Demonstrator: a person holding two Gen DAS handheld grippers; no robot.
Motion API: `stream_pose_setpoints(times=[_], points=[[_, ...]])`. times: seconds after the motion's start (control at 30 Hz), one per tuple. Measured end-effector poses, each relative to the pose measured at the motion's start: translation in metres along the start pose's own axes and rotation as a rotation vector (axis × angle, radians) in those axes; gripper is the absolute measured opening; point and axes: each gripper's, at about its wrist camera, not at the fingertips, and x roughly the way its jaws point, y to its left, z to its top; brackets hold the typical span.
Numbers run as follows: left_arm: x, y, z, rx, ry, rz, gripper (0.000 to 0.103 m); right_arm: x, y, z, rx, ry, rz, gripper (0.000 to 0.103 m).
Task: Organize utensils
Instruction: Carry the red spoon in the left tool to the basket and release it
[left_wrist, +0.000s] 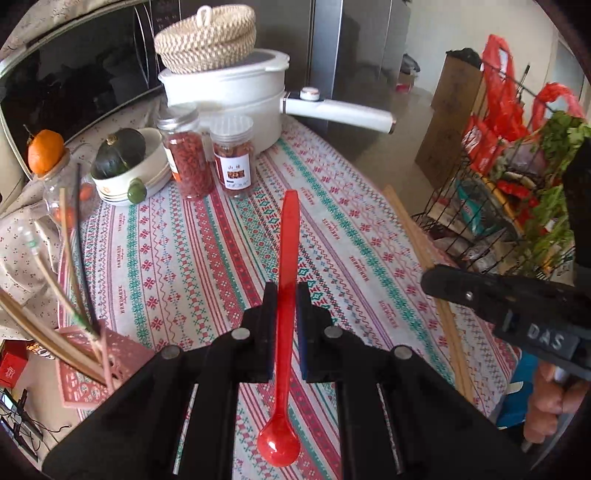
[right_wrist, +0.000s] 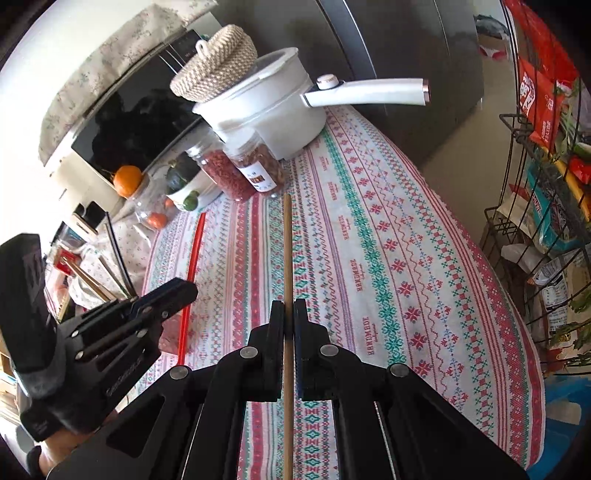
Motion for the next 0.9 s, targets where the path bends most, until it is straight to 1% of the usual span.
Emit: stream_pose_setpoints(times=[0.07,0.13,0.23,0.27,0.33,0.37,0.47,0.57,0.73,0.9], points=[[-0.028,0.007,-0.005,-0.008,-0.064,-0.011,0.011,-0.009,0.009,-0.001,-0.012,-0.038,0.017,0.004],[-0.054,0.022,-0.013,-0.038,-0.134,-0.021,0.011,-0.016,0.017,-0.002,-0.015,-0.066,0.035,0.004],[-0.084,0.047,-0.022,-0.091,-0.249,-0.038,0.011,-0.02,0.028,-0.003,-0.015,-0.086,0.061,0.004],[-0.092,0.055,-0.025,-0.099,-0.299,-0.031,0.011,-0.021,0.032,-0.003,-0.018,-0.09,0.064,0.004],[-0.103,0.071,-0.034,-0.108,-0.394,0.013,0.011,-0.021,0.04,-0.004,-0.031,-0.097,0.06,0.004],[-0.104,0.077,-0.037,-0.124,-0.429,0.031,0.011,-0.02,0.044,-0.005,-0.036,-0.099,0.057,0.004],[-0.105,0.101,-0.039,-0.176,-0.5,0.079,0.011,-0.015,0.055,-0.006,-0.054,-0.105,0.047,0.004],[-0.095,0.121,-0.042,-0.241,-0.536,0.125,0.011,-0.008,0.064,-0.006,-0.062,-0.104,0.042,0.004],[-0.083,0.139,-0.048,-0.3,-0.581,0.212,0.011,0.006,0.078,-0.007,-0.056,-0.091,0.051,0.004],[-0.076,0.146,-0.046,-0.32,-0.633,0.273,0.011,0.013,0.093,-0.01,-0.067,-0.091,0.066,0.004]])
